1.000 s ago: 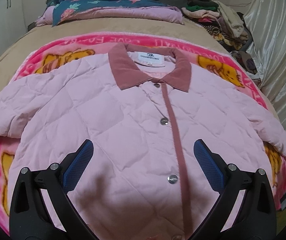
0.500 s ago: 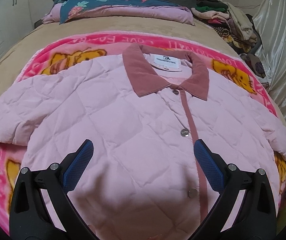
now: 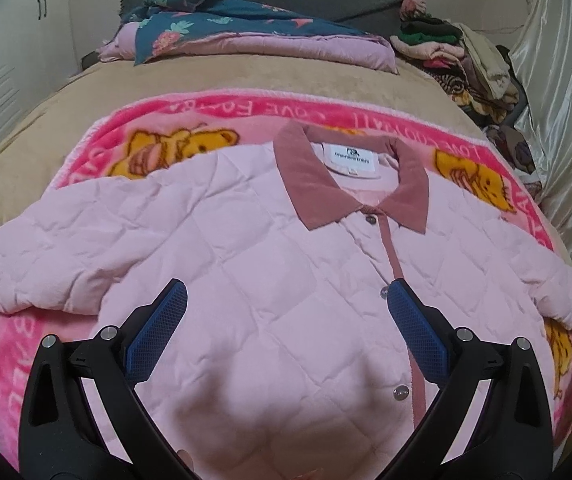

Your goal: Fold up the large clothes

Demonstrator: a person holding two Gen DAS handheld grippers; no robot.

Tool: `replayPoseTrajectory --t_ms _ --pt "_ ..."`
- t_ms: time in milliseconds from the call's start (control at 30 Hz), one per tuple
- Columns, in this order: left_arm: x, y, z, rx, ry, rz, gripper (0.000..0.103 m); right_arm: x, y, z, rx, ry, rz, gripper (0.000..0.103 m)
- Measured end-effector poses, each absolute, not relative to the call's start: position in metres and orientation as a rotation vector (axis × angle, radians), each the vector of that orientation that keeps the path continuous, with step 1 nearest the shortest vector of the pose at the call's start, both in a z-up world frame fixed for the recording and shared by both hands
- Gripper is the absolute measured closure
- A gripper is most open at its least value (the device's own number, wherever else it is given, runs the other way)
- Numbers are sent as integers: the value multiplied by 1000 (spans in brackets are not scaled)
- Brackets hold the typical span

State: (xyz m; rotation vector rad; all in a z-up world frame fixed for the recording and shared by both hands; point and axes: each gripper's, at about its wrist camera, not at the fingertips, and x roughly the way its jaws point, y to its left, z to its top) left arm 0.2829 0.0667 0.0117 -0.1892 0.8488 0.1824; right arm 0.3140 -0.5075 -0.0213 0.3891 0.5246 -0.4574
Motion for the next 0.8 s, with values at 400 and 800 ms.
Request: replayPoseTrajectory --t_ms 400,800 --pt "269 77 34 -127 792 211 9 313 -407 62 230 391 -219 87" --pt "260 101 37 -129 776 233 9 318 -335 99 142 346 -51 88"
